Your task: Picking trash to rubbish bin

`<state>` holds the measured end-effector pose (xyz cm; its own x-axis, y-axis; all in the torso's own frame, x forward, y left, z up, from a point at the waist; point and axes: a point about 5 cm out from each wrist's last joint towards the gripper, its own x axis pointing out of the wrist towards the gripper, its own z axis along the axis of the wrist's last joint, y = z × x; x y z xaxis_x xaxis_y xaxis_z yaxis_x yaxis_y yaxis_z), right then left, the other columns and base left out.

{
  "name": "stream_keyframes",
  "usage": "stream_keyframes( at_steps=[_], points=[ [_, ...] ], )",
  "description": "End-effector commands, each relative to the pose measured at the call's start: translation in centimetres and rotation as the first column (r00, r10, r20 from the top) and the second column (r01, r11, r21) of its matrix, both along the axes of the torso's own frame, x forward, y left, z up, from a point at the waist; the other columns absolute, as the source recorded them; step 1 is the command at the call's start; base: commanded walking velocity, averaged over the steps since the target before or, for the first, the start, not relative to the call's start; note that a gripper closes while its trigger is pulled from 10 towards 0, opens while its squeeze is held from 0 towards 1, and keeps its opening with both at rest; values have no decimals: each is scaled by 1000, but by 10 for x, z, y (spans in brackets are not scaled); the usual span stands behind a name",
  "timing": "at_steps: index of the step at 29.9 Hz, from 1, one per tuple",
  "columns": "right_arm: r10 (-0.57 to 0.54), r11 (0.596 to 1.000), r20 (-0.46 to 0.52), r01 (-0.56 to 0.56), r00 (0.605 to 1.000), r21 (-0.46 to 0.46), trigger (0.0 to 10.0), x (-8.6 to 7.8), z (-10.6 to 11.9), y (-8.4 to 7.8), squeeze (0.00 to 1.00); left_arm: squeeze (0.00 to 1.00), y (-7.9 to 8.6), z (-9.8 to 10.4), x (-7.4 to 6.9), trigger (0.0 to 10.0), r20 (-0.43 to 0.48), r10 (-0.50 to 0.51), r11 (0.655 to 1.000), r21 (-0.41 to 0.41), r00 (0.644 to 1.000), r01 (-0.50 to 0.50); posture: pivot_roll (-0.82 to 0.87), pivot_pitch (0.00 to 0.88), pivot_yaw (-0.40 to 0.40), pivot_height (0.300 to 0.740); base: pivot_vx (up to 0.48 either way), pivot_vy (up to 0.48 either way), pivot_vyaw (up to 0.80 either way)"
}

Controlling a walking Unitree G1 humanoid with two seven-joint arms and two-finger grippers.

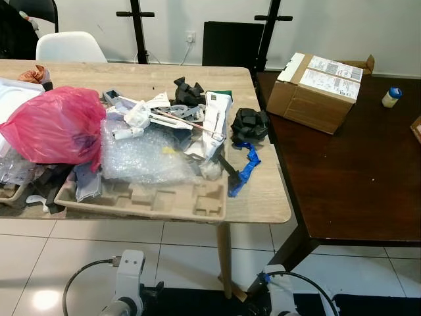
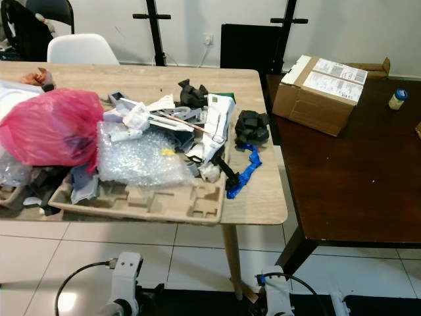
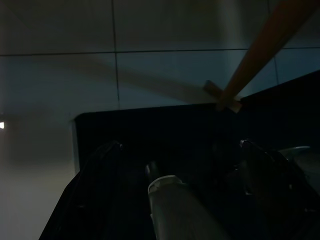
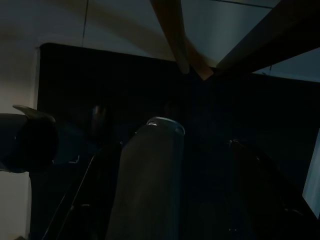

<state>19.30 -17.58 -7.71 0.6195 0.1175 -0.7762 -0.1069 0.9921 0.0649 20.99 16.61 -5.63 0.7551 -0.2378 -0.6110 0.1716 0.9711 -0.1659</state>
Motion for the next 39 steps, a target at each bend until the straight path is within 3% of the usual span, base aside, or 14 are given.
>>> stream_keyframes(
  at_steps=[1,14,39],
  points=[
    [-24,1000,-19,24,1000,-1,10000,-5,-3,0,0,0,3,-6,-7,10000,-46,28,1000,5,999,-28,-19,118,12,740,0,0,0],
    [-142,990,-57,141,988,-21,10000,-15,-7,-16,0,0,5,-9,-12,10000,-70,28,1000,10,997,-28,-26,117,15,740,0,0,0],
    [-110,994,-46,109,993,-20,10000,-9,-5,-11,0,0,5,-8,-10,10000,-67,35,999,-3,997,-35,-22,127,11,740,0,0,0]
  ],
)
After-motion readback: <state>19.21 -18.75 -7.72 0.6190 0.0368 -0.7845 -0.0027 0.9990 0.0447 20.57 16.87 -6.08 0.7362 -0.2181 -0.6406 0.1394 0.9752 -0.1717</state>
